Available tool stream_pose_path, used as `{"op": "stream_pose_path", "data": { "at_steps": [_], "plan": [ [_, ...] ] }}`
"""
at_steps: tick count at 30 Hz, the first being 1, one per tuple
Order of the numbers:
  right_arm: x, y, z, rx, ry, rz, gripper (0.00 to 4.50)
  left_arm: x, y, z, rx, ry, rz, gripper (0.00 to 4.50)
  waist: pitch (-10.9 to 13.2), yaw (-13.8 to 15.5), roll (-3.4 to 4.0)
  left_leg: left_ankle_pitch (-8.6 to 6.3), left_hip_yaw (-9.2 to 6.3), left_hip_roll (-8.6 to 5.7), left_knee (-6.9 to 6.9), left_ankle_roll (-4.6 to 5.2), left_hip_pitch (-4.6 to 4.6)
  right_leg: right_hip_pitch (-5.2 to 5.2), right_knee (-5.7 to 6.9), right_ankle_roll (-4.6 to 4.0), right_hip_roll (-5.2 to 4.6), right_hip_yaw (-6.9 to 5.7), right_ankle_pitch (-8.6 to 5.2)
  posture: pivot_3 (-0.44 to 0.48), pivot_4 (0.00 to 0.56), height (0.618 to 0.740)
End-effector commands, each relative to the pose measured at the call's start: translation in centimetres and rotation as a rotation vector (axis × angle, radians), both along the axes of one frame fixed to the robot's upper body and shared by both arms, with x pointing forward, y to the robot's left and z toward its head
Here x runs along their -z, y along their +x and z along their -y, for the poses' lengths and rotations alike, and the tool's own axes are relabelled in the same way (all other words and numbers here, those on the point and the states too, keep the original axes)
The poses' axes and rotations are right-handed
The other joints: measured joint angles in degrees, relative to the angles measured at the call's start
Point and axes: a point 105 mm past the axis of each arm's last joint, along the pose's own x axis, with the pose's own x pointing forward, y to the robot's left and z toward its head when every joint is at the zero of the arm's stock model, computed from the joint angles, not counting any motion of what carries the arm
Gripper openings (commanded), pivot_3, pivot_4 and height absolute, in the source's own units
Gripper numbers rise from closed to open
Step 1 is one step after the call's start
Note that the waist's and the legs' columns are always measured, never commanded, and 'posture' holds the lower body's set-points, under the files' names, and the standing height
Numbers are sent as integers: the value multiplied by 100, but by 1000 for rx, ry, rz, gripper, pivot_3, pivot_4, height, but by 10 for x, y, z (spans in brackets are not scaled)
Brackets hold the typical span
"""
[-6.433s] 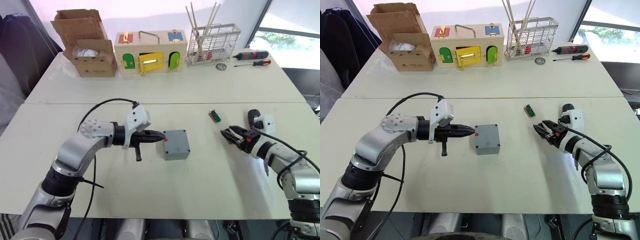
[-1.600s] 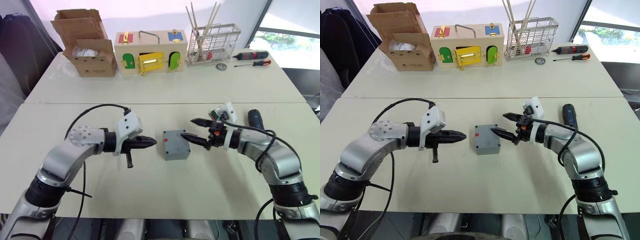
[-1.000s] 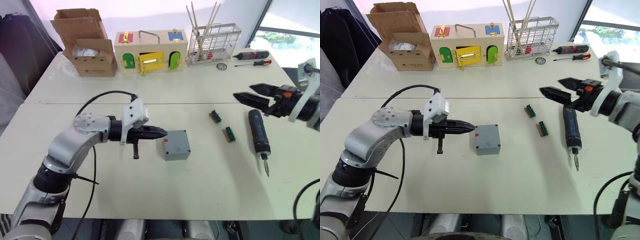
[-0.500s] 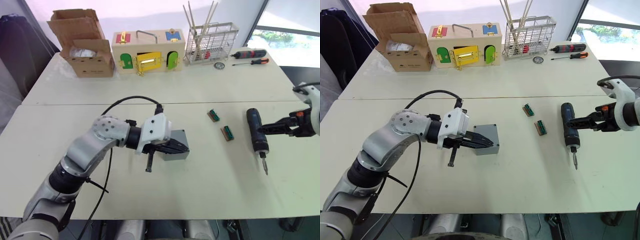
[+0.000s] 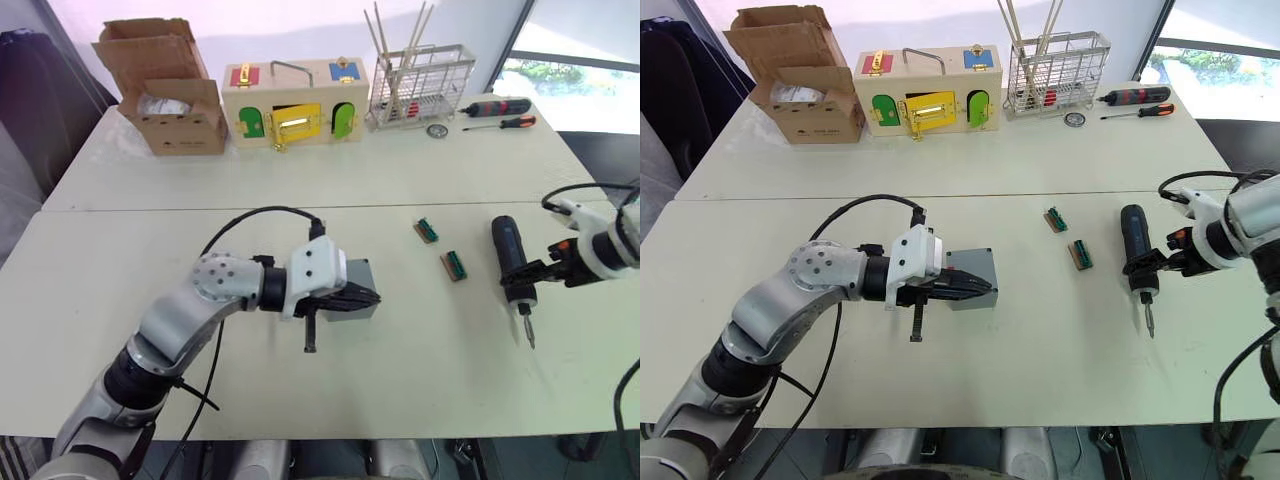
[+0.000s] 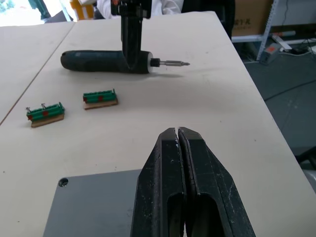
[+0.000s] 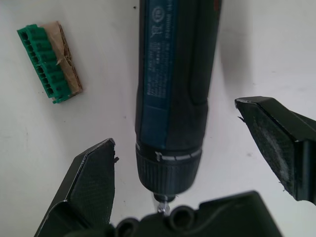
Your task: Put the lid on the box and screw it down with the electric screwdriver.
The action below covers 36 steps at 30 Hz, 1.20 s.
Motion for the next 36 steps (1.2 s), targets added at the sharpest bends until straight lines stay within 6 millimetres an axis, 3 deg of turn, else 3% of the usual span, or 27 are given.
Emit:
{"op": "stream_pose_path", "data": {
  "at_steps": [1, 7, 8, 16, 19, 24, 26, 28, 32, 33, 35, 36],
  "plan": [
    [-10, 7, 4, 18, -11, 27, 4487, -6, -6, 2, 8, -17, 32, 0, 0, -6, 0, 0, 0, 0, 0, 0, 0, 0, 0, 0, 0, 0, 0, 0, 150, 730],
    [11, 5, 4, -9, -56, -70, 4487, -7, -3, 3, -22, -28, 32, 0, -1, -29, -2, 1, 0, 0, 0, -1, 0, 0, 0, 0, 0, -1, 0, 0, 150, 730],
    [12, 5, 3, -20, -58, -79, 3980, -6, -3, 3, -24, -29, 31, 0, -2, -26, -3, 1, -1, 0, 1, -1, 0, 0, 1, 0, 0, -1, 0, 0, 150, 730],
    [21, -5, 5, -89, -89, -167, 1814, -6, -2, 4, -43, -38, 34, 0, -2, -19, -3, 1, -4, 0, 1, -3, 0, 0, 2, 0, 0, -4, 0, 0, 150, 730],
    [25, -7, 7, -82, -88, -178, 1813, -7, -1, 4, -48, -40, 35, 0, -2, 1, -3, 1, -5, 0, 1, -4, 0, 1, 2, 0, 0, -5, 0, 0, 150, 730],
    [18, 10, 9, -23, -90, -86, 1813, -6, 1, 3, -55, -39, 35, 0, -16, -1, -27, 3, -5, 0, 4, -7, 2, 4, 2, 0, 0, -5, 0, 0, 150, 730],
    [-28, 45, -1, 55, 18, 184, 1813, -8, 6, -1, -62, -36, 35, 0, -13, -59, -33, 5, -5, 0, 8, -11, 6, 11, 2, 0, 1, -4, 1, 0, 150, 730],
    [-65, 66, -5, 101, 92, 386, 1813, -8, 10, -6, -68, -29, 33, 0, 11, -91, 17, 8, 21, -7, 12, -16, 6, 0, 7, -3, -5, 22, 5, 0, 150, 730],
    [-129, 82, -7, 187, 276, 745, 1813, -13, 21, -18, -82, -18, 32, 0, 18, -25, 31, 8, 31, -1, -37, -17, 3, -39, 20, -1, -3, 16, 3, 0, 150, 730],
    [-151, 85, -11, 199, 358, 913, 1813, -16, 25, -20, -89, -20, 31, 0, 18, -4, 30, 10, 18, 0, -48, -19, 1, -43, 20, -1, 0, 6, 3, 0, 150, 730],
    [-180, 78, -12, 238, 429, 1217, 1813, -21, 34, -25, -103, -25, 27, 0, 16, 14, 17, 18, 4, 3, -74, -33, -1, -42, 19, -2, 0, -6, 3, 0, 150, 730],
    [-184, 70, -15, 261, 444, 1308, 1813, -23, 37, -28, -108, -24, 27, 0, 16, 7, 18, 20, -3, 3, -74, -37, -3, -39, 21, -1, 0, -14, 3, 0, 150, 730]
  ]
}}
